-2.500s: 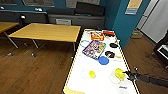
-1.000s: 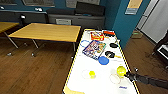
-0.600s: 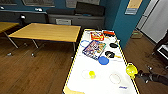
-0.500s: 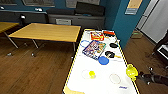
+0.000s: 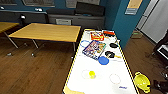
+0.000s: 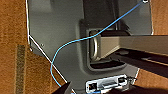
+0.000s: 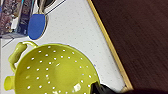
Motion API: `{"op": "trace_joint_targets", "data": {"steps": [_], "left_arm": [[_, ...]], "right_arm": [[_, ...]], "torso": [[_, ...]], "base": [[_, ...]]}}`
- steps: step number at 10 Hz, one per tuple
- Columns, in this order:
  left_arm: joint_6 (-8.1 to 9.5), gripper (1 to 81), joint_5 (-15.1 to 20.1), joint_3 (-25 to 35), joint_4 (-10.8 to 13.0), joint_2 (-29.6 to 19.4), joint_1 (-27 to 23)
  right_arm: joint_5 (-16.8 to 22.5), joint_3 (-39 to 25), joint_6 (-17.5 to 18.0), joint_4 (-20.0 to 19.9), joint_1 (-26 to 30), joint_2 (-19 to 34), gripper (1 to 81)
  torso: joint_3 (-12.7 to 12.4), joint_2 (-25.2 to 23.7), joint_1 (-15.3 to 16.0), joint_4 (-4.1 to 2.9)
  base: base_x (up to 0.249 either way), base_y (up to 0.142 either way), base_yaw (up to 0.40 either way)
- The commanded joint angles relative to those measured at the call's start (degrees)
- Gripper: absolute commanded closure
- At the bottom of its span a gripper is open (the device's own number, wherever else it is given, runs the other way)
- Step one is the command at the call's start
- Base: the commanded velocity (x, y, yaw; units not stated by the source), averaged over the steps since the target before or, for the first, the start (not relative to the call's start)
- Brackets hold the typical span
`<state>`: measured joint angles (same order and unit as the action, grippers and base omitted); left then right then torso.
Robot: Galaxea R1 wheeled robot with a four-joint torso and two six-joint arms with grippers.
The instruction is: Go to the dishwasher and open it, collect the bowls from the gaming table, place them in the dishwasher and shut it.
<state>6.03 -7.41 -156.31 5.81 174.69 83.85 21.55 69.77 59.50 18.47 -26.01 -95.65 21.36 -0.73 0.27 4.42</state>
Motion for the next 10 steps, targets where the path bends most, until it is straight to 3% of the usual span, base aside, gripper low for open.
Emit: {"op": "trace_joint_targets", "data": {"steps": [1,2,3,4,5,7,10], "left_arm": [[0.03,1.0,3.90,0.39,-0.10,0.31,-0.04],[0.03,1.0,3.90,0.74,-0.10,0.05,-0.04],[0.03,1.0,3.90,2.38,-0.10,-0.82,-0.04],[0.03,1.0,3.90,4.75,-0.10,-2.13,-0.04],[0.03,1.0,3.81,10.73,-0.10,-5.56,-0.04],[0.03,1.0,3.29,21.32,-0.01,-11.69,-0.04],[0.03,1.0,3.19,33.96,-0.10,-21.04,-1.27]], "right_arm": [[4.64,-7.99,-16.52,-7.39,-6.82,12.91,81.1],[3.58,-7.38,-25.13,-15.30,-10.40,13.61,81.1],[1.40,-5.64,-38.36,-27.22,-14.33,13.88,81.1],[0.69,-4.74,-46.41,-34.23,-17.58,13.88,81.1],[-3.33,-4.39,-52.10,-37.89,-23.12,13.61,81.1],[-9.56,-4.91,-53.26,-35.81,-30.43,12.65,81.1],[-16.54,-3.33,-55.64,-27.17,-42.49,8.08,81.1]], "torso": [[0.00,0.00,0.00,0.00],[0.00,0.00,0.00,0.00],[0.00,0.00,0.00,0.00],[0.00,0.00,0.00,0.00],[0.00,0.00,0.00,0.00],[-0.02,0.00,0.00,0.00],[-0.02,0.00,0.00,0.00]], "base": [[0.000,0.000,0.000],[0.000,0.000,0.000],[0.000,0.000,0.000],[0.000,0.000,0.000],[0.000,0.000,0.000],[0.000,0.000,0.000],[0.000,0.000,0.000]]}}
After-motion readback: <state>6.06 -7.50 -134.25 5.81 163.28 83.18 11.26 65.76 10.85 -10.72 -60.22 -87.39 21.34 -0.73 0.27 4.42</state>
